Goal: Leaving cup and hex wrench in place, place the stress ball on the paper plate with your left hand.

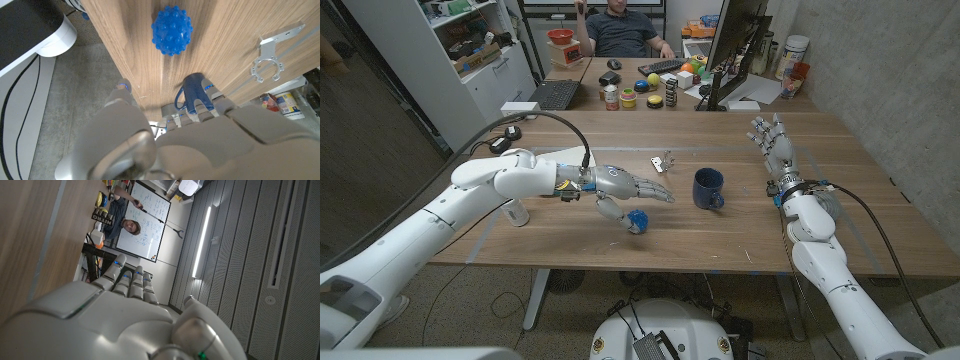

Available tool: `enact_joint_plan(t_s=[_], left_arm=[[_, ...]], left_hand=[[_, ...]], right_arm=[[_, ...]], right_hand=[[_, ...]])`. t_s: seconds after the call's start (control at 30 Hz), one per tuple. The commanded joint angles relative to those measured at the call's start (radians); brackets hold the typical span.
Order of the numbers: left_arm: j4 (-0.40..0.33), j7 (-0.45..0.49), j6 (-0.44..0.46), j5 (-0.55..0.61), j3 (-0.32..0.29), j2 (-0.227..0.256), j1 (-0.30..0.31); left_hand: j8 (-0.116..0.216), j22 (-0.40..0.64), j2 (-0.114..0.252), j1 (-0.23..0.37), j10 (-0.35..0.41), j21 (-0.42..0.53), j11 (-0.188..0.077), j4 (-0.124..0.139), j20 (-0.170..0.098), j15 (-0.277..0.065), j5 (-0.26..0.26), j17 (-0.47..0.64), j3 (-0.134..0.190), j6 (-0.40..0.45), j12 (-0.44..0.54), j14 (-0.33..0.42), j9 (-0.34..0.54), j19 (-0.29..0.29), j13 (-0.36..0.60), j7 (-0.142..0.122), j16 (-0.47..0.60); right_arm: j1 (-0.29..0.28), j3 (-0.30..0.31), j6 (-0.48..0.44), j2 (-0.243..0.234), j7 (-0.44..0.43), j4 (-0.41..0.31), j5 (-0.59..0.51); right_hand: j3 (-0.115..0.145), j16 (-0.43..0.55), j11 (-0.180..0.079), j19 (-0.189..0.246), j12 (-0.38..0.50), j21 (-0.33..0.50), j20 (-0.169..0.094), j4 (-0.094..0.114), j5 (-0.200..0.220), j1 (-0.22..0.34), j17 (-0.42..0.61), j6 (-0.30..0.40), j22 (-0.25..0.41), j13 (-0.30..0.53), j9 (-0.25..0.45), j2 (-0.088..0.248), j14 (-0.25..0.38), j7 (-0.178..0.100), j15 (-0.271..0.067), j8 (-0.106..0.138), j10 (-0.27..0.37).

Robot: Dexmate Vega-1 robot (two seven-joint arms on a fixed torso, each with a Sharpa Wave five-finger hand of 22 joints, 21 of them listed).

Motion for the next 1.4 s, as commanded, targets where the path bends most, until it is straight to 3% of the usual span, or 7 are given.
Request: enact_joint_plan(t_s=[0.03, 0.43, 0.63, 0.77, 1.1, 1.2, 1.4], left_arm=[[-0.034, 0.009, 0.034, 0.065, 0.027, 0.033, 0.001], [-0.066, 0.027, 0.07, 0.173, 0.058, 0.058, 0.0], [-0.079, 0.024, 0.084, 0.196, 0.075, 0.071, -0.003], [-0.087, 0.029, 0.096, 0.226, 0.088, 0.075, -0.006], [-0.067, 0.046, 0.107, 0.275, 0.128, 0.08, -0.025], [-0.059, 0.055, 0.105, 0.277, 0.137, 0.081, -0.032], [-0.044, 0.063, 0.098, 0.274, 0.152, 0.082, -0.048]], left_hand=[[0.013, 0.001, 0.014, 0.045, 0.021, 0.008, -0.002, -0.011, 0.0, -0.063, 0.006, 0.002, 0.012, 0.032, 0.008, 0.014, 0.006, 0.024, 0.0, -0.004, -0.004], [0.025, 0.003, 0.029, 0.102, 0.043, 0.004, 0.002, -0.019, 0.005, -0.062, -0.003, 0.002, 0.023, 0.075, 0.009, 0.021, 0.007, 0.035, 0.0, -0.004, -0.011], [0.033, 0.004, 0.053, 0.172, 0.026, -0.005, 0.008, -0.028, 0.009, -0.055, -0.012, 0.002, 0.042, 0.104, -0.004, 0.002, 0.007, 0.029, 0.001, -0.004, -0.022], [0.033, 0.004, 0.057, 0.188, 0.023, -0.007, 0.01, -0.029, 0.012, -0.052, -0.016, 0.002, 0.046, 0.109, -0.005, 0.001, 0.007, 0.027, 0.001, -0.004, -0.023], [0.033, 0.005, 0.062, 0.229, 0.015, -0.01, 0.017, -0.03, 0.019, -0.046, -0.028, 0.003, 0.052, 0.12, -0.007, -0.003, 0.006, 0.029, 0.002, -0.004, -0.024], [0.035, 0.005, 0.073, 0.253, 0.03, -0.003, 0.015, -0.027, 0.012, -0.049, -0.035, 0.004, 0.058, 0.132, -0.001, 0.01, 0.006, 0.053, 0.002, -0.004, -0.018], [0.051, 0.003, 0.086, 0.323, 0.08, 0.026, 0.014, -0.024, -0.039, -0.063, -0.065, 0.007, 0.064, 0.195, 0.01, 0.07, 0.007, 0.158, 0.002, -0.004, -0.006]], right_arm=[[-0.008, 0.001, 0.014, 0.004, 0.001, -0.003, 0.005], [-0.014, 0.003, 0.026, 0.008, 0.0, 0.0, 0.009], [-0.016, 0.004, 0.028, 0.008, -0.001, 0.001, 0.009], [-0.016, 0.005, 0.03, 0.009, 0.0, 0.003, 0.01], [-0.022, 0.008, 0.033, 0.009, -0.005, -0.001, 0.008], [-0.021, 0.008, 0.031, 0.008, -0.005, -0.001, 0.008], [-0.011, 0.004, 0.029, 0.01, -0.003, 0.009, 0.008]], right_hand=[[-0.001, 0.004, 0.002, 0.01, 0.009, -0.002, -0.049, -0.001, 0.005, 0.006, 0.003, 0.005, 0.004, 0.003, 0.004, 0.071, 0.008, 0.002, 0.002, 0.006, 0.013], [-0.001, 0.004, 0.001, 0.012, 0.008, -0.005, -0.05, -0.001, 0.005, 0.006, 0.003, 0.006, 0.004, 0.003, 0.004, 0.072, 0.01, 0.002, 0.002, 0.006, 0.011], [-0.002, 0.004, 0.002, 0.013, 0.008, -0.007, -0.05, -0.001, 0.005, 0.007, 0.003, 0.006, 0.004, 0.003, 0.004, 0.072, 0.011, 0.002, 0.001, 0.006, 0.013], [-0.002, 0.004, 0.002, 0.013, 0.008, -0.009, -0.049, -0.001, 0.005, 0.007, 0.003, 0.005, 0.005, 0.003, 0.004, 0.072, 0.011, 0.002, 0.002, 0.006, 0.013], [-0.002, 0.004, 0.003, 0.015, 0.008, -0.013, -0.048, -0.001, 0.006, 0.007, 0.003, 0.007, 0.005, 0.003, 0.004, 0.072, 0.012, 0.002, 0.001, 0.006, 0.013], [-0.003, 0.004, 0.003, 0.016, 0.008, -0.014, -0.048, -0.001, 0.006, 0.007, 0.003, 0.007, 0.005, 0.003, 0.004, 0.072, 0.013, 0.001, 0.001, 0.005, 0.013], [-0.003, 0.004, 0.004, 0.016, 0.008, -0.016, -0.048, -0.001, 0.006, 0.007, 0.003, 0.007, 0.005, 0.003, 0.004, 0.072, 0.012, 0.002, 0.002, 0.006, 0.014]])
